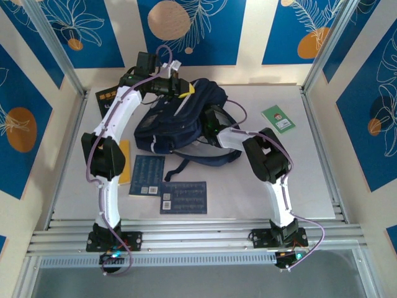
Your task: Pack books, pencil case, and school supplies into a backpack
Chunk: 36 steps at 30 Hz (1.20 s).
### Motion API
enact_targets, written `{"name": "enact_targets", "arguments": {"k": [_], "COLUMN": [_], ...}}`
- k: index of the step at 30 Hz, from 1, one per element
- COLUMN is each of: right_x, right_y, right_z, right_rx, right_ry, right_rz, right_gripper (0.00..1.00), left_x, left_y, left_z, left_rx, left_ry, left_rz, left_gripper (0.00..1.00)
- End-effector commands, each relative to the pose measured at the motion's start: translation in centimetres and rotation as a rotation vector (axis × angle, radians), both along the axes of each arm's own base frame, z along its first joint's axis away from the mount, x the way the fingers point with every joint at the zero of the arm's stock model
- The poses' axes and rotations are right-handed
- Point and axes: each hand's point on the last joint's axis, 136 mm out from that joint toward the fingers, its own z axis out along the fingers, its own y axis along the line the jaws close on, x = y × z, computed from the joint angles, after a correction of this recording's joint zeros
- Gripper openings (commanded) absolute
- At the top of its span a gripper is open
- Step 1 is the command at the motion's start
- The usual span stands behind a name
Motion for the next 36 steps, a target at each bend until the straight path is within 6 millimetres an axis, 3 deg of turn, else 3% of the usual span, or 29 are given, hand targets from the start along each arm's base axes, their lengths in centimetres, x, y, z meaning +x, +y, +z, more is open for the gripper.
{"name": "enact_targets", "arguments": {"k": [1,3,9,19,28,33,36], "right_x": [-1.5,-1.7,-2.9,-5.8,-8.8,-9.8,-10.1], "right_y": [1.3,0.0,-3.6,-8.9,-16.6,-22.4,-24.5], "right_z": [0.2,0.8,2.0,3.6,5.1,7.4,8.1], "right_rx": [-0.084,-0.104,-0.117,-0.236,-0.449,-0.553,-0.532], "right_ry": [-0.017,-0.026,-0.009,-0.072,-0.119,-0.165,-0.175], "right_rz": [0.035,0.013,-0.007,-0.011,-0.133,-0.284,-0.302], "right_gripper": [0.93,0.99,0.99,0.99,0.95,0.92,0.89], "left_x": [-2.1,-1.5,-0.1,0.0,-0.2,-0.4,-0.7], "left_y": [-0.2,0.7,3.2,4.1,3.9,2.5,0.7], "left_z": [6.8,7.0,7.2,7.1,6.2,3.6,1.7], "left_rx": [-0.114,-0.113,-0.119,-0.111,-0.098,-0.028,0.006], "left_ry": [-0.163,-0.162,-0.153,-0.144,-0.127,-0.096,-0.072], "left_rz": [-0.079,-0.052,0.013,0.036,0.036,0.038,0.015], "left_gripper": [0.0,0.0,0.0,0.0,0.0,0.0,0.0]}}
